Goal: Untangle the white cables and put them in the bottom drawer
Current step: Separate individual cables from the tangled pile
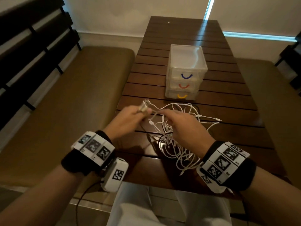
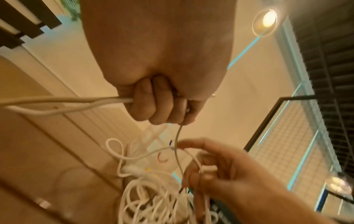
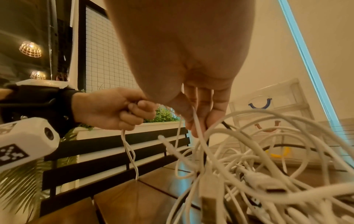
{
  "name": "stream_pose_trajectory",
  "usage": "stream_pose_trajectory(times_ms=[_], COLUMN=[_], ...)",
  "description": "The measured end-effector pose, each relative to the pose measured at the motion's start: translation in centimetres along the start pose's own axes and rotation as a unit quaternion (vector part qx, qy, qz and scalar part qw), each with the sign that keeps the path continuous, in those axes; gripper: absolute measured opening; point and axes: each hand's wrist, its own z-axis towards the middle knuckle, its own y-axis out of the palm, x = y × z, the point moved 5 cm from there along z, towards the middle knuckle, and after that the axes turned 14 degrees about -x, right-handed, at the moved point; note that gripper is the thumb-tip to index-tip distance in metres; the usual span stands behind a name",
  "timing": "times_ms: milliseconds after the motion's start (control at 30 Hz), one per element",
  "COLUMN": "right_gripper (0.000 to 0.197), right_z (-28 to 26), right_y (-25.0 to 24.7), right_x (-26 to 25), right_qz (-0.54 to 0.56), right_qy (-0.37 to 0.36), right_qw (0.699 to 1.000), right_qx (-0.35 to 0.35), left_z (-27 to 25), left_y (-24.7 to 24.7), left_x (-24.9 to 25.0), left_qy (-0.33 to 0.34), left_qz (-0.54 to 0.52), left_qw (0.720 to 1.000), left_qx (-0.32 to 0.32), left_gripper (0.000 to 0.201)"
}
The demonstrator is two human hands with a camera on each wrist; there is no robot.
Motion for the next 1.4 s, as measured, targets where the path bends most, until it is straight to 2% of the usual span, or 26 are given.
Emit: stream_pose_trajectory(times_ms=[100,233,333,400,467,533,600,700,833,900,1000,1133,1233,1333,1400], right_gripper=[0.072,0.075,0.055,0.033,0.023,0.029,0.042,0.046,0.032,0.028,0.025,0.023,0.015,0.019,0.019], right_z=[0.3,0.4,0.9,1.0,0.9,0.5,0.1,0.3,1.9,2.4,2.7,2.9,2.9,2.7,2.5], right_y=[-0.8,-1.2,-1.0,-0.6,0.0,0.6,0.6,-0.1,0.6,1.4,2.0,2.3,1.9,1.2,0.8], right_x=[1.1,1.3,1.4,1.8,2.7,3.4,3.2,1.6,-1.0,-2.0,-2.8,-3.7,-3.7,-2.3,-1.4], right_qz=[-0.001,-0.091,-0.144,-0.185,-0.198,-0.189,-0.204,-0.231,-0.105,-0.051,-0.1,-0.076,-0.02,0.023,0.023], right_qy=[0.053,0.074,0.093,0.115,0.151,0.189,0.199,0.163,0.061,0.031,-0.012,-0.033,-0.019,0.01,0.001], right_qw=[0.999,0.993,0.984,0.975,0.965,0.956,0.951,0.957,0.99,0.994,0.993,0.996,1.0,0.998,0.997], right_qx=[0.002,-0.03,-0.036,-0.044,-0.082,-0.119,-0.118,-0.066,-0.074,-0.092,-0.054,-0.031,0.014,0.063,0.069], left_z=[-0.5,-1.5,-2.1,-2.2,-2.2,-2.0,-1.9,-2.0,-2.7,-3.4,-5.0,-6.1,-5.5,-4.4,-3.6], left_y=[-3.4,-6.1,-6.6,-6.1,-5.0,-3.9,-3.4,-3.8,-6.2,-8.4,-11.8,-12.9,-10.9,-7.7,-5.4], left_x=[2.0,2.4,1.8,1.8,1.9,1.7,1.3,0.5,-1.1,-2.1,-3.1,-2.1,0.0,1.7,2.0], left_qy=[0.046,0.086,0.108,0.109,0.093,0.073,0.06,0.034,-0.024,-0.07,-0.11,-0.069,-0.018,0.041,0.064], left_qz=[-0.075,-0.173,-0.206,-0.192,-0.159,-0.105,0.008,0.125,0.199,0.269,0.329,0.324,0.252,0.149,0.115], left_qw=[0.993,0.973,0.963,0.967,0.979,0.99,0.998,0.991,0.98,0.96,0.937,0.941,0.966,0.988,0.991], left_qx=[0.074,0.123,0.139,0.125,0.091,0.054,0.032,0.016,0.007,0.008,0.034,0.063,0.061,0.021,-0.013], left_gripper=[0.038,0.041,0.042,0.042,0.041,0.041,0.043,0.045,0.041,0.036,0.035,0.034,0.039,0.043,0.044])
